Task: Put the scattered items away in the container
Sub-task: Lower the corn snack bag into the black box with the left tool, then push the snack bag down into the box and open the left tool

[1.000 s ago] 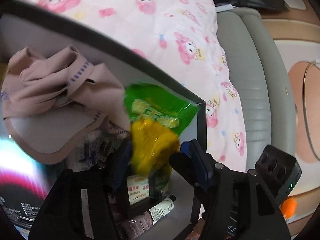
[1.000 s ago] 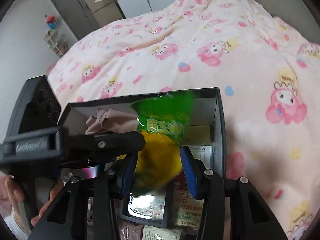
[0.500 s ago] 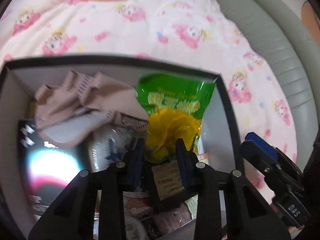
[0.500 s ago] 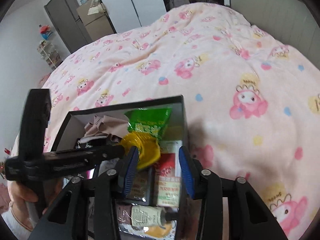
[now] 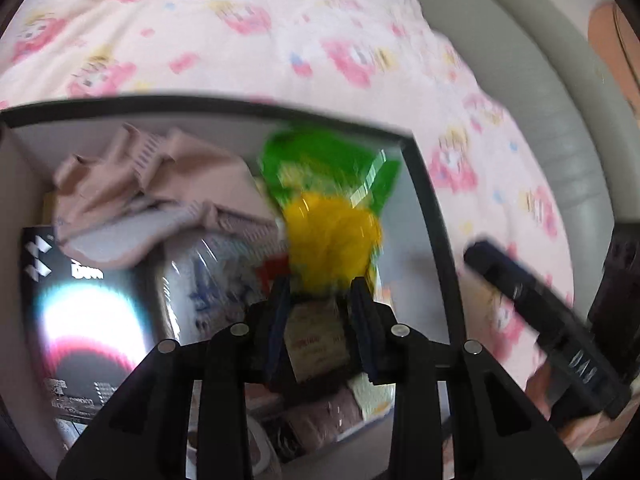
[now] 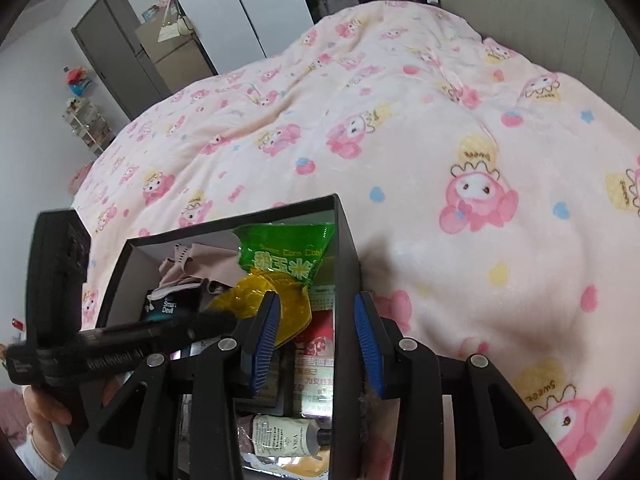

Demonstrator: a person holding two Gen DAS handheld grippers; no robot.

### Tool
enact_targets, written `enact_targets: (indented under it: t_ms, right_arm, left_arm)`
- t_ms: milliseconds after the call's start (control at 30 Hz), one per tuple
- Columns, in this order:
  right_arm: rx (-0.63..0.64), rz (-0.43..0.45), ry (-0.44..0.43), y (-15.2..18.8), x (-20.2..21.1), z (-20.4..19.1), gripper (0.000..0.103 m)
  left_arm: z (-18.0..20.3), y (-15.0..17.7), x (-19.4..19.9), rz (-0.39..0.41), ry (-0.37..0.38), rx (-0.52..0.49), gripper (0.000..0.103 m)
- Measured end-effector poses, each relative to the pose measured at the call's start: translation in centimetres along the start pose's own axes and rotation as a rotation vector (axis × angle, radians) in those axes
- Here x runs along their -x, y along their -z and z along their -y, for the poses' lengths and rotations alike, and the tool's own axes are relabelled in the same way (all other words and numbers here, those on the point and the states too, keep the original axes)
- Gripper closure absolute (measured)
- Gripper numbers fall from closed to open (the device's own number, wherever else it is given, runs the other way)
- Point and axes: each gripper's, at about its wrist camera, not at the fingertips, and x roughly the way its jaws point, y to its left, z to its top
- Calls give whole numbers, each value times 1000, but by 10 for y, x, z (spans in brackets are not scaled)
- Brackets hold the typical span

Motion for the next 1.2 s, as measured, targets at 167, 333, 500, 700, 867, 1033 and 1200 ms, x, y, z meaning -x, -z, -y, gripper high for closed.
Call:
enact_targets:
  t_ms: [167, 333, 500, 700, 867, 1033, 1200]
  right_arm:
    - [5, -30, 16, 3, -7, -1, 68]
    - [-1, -4, -1, 0, -4, 0, 68]
    - [12, -16, -110, 1, -4, -7, 68]
    - [77, -111, -109, 9, -22, -23, 68]
    - [133, -170, -122, 18, -41, -37, 68]
    - [179, -176, -67, 19, -51, -41, 72]
    - [178, -179, -63, 17, -52, -40, 72]
  left_arm:
    - [17, -3, -17, -21, -116, -60, 74]
    - [13, -15, -28, -48, -65, 5, 68]
    - [2, -11, -10, -5, -11, 24, 71]
    - [-34, -1, 35, 90, 0, 102, 71]
    - [-29, -17, 34, 107, 8, 70, 71]
    - [-20, -30, 6, 33, -23, 48, 71]
    - [-30, -17, -8, -29, -31, 53, 68]
